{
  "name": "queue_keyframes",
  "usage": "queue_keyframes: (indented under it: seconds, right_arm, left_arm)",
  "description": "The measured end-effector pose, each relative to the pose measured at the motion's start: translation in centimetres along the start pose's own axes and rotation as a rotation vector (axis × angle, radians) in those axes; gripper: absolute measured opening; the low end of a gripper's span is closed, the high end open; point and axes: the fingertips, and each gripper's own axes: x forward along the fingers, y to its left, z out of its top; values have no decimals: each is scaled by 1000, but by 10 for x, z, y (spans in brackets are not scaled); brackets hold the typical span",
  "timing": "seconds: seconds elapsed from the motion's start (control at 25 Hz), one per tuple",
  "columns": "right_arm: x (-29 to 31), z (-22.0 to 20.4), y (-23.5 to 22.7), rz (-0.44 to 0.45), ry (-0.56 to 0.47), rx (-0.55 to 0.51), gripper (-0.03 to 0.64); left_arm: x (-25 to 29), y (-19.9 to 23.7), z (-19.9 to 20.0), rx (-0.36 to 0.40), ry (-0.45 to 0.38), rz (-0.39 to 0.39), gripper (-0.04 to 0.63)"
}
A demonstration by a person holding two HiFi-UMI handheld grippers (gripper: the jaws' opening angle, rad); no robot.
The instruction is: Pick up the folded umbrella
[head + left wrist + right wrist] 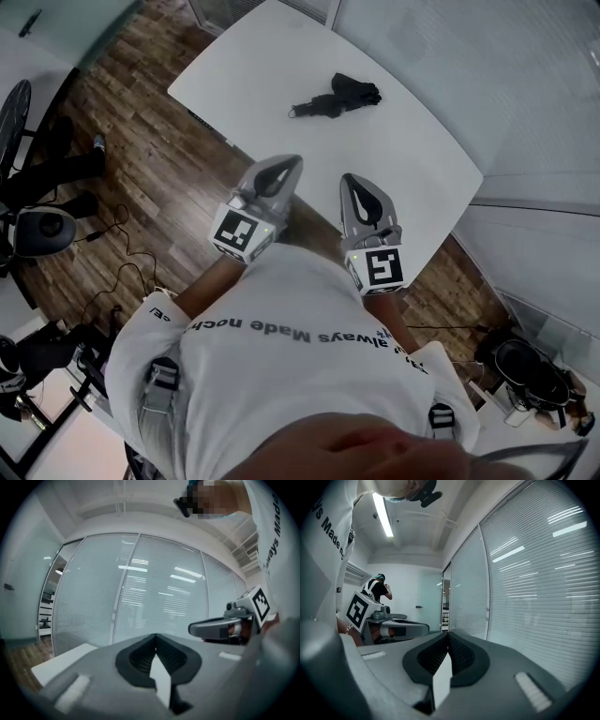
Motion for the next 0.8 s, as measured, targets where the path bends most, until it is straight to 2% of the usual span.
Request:
queue_keyframes:
  seconds: [0.4, 0.6, 0.8]
  right_arm:
    - [94, 19, -41, -67, 7, -5, -2]
    - [122, 17, -54, -81, 19, 2, -2]
    - [133, 14, -73, -105, 34, 25, -2]
  left_arm:
    - [45, 91, 5, -12, 24, -36, 3]
    - [68, 117, 8, -12, 29, -53, 3]
    - [89, 126, 6, -17, 39, -78, 3]
